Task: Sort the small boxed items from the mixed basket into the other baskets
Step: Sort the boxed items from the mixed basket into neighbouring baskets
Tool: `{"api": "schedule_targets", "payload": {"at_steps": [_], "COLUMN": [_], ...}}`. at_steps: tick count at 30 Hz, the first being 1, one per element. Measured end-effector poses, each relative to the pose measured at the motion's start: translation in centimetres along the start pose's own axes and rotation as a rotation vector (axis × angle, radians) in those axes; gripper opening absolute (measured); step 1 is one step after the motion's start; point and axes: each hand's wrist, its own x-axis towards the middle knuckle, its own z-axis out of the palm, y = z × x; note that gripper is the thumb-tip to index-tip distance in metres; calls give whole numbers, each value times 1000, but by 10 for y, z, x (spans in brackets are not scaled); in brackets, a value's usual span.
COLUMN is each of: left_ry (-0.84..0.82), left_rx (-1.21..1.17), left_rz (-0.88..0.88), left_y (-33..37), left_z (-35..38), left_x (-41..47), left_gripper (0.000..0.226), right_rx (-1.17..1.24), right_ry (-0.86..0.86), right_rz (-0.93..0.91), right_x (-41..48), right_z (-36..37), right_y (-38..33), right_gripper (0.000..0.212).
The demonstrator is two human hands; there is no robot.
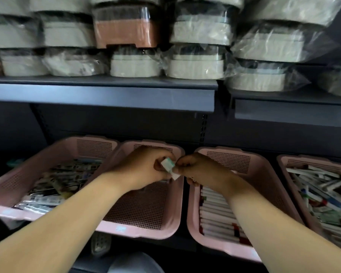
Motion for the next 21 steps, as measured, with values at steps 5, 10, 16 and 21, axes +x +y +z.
{"api": "schedule_targets", "payload": {"at_steps": [5,10,16,21], "left_ry": [-142,-246,-367,-351], "left_rx": [203,304,369,424], "left_rz": [-19,-133,-247,-300], "left_y": [-32,-57,-67,-76], "left_z": [8,37,71,90], "left_x": [-3,6,29,40], "left_gripper": [24,24,31,27], "right_rx": [-118,-57,0,8], "right_ry": [3,127,153,155], "right_rz": [50,106,118,117], "right_x": [17,15,13,14], "right_z": [20,15,12,13], "right_y": [9,27,39,44], "right_gripper": [17,21,19,17]}}
